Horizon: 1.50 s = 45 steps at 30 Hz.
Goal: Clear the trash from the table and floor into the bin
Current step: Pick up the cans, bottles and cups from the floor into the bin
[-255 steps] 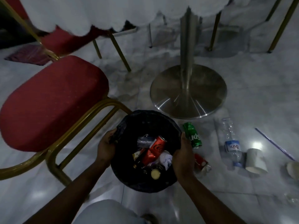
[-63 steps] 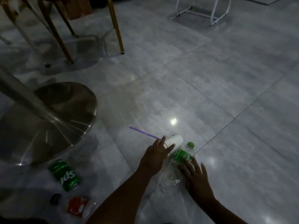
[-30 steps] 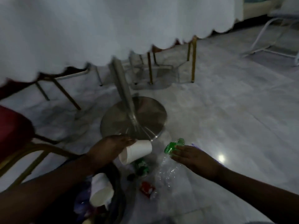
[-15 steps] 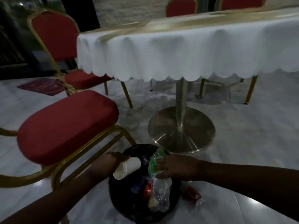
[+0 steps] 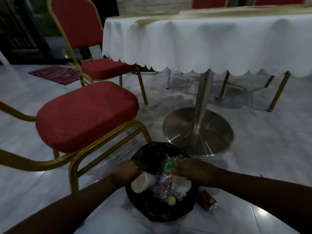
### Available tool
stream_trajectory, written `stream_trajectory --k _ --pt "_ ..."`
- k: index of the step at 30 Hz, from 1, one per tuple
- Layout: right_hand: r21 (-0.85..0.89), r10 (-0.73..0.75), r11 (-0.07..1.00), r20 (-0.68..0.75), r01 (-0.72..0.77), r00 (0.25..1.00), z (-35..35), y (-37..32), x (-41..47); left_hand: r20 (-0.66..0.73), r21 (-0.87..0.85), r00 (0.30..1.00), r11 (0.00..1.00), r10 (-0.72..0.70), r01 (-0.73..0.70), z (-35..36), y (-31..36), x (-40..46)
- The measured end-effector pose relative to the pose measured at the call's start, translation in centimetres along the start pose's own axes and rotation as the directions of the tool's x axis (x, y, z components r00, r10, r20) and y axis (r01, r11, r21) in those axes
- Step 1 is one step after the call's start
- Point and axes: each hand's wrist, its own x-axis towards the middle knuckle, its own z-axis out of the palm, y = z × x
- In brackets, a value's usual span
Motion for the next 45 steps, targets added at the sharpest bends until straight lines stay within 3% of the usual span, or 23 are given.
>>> stream_trajectory --k 2,8,16,19,22,26,29,32,35,43,45 --pt "0.034 0.020 0.999 -0.018 -0.020 1.000 -0.3 0.2 -0.7 0.020 -0.035 1.000 0.999 -0.018 0.019 -1.0 0.1 0.4" --pt "-0.052 0.025 0.998 -0.063 -0.028 0.998 -4.4 1.4 -4.9 -0.060 0.074 0.998 0.997 0.014 -0.009 -5.0 2.4 4.9" --pt "-0.106 0.323 0.940 -0.021 -0.324 0.946 -9.2 4.5 -17.4 -0.039 -0.064 0.981 0.980 0.188 -0.190 -9.0 7.8 14.9" --pt "-0.108 0.464 0.883 0.056 -0.457 0.884 -7.9 4.9 -23.1 -0.078 -0.016 0.955 0.957 0.287 -0.290 -7.4 11.2 19.0" --pt "-0.085 0.542 0.838 0.023 -0.539 0.840 -5.1 4.7 -28.1 -0.057 -0.056 0.938 0.937 0.341 -0.344 -4.0 14.7 22.3" --pt "-0.020 0.675 0.738 0.019 -0.675 0.737 -0.7 3.7 -33.4 -0.061 -0.037 0.916 0.916 0.397 -0.399 0.5 20.1 25.9" --pt "0.027 0.776 0.630 0.026 -0.776 0.631 3.5 3.0 -37.4 -0.055 -0.143 0.916 0.905 0.397 -0.401 4.5 24.1 27.8" --pt "0.056 0.864 0.500 0.040 -0.864 0.502 7.6 2.5 -40.6 0.026 -0.280 0.925 0.892 0.378 -0.356 9.2 26.8 28.9" --pt "0.046 0.923 0.379 0.047 -0.924 0.381 11.6 1.9 -43.0 0.085 -0.294 0.923 0.894 0.376 -0.337 13.1 29.1 29.6" --pt "0.042 0.983 0.135 0.122 -0.990 0.139 20.0 2.8 -45.2 0.382 -0.368 0.872 0.916 0.306 -0.160 20.8 31.3 29.1" --pt "0.061 0.990 0.097 0.101 -0.993 0.103 21.4 3.6 -45.5 0.398 -0.338 0.879 0.933 0.264 -0.127 21.8 31.9 29.1"
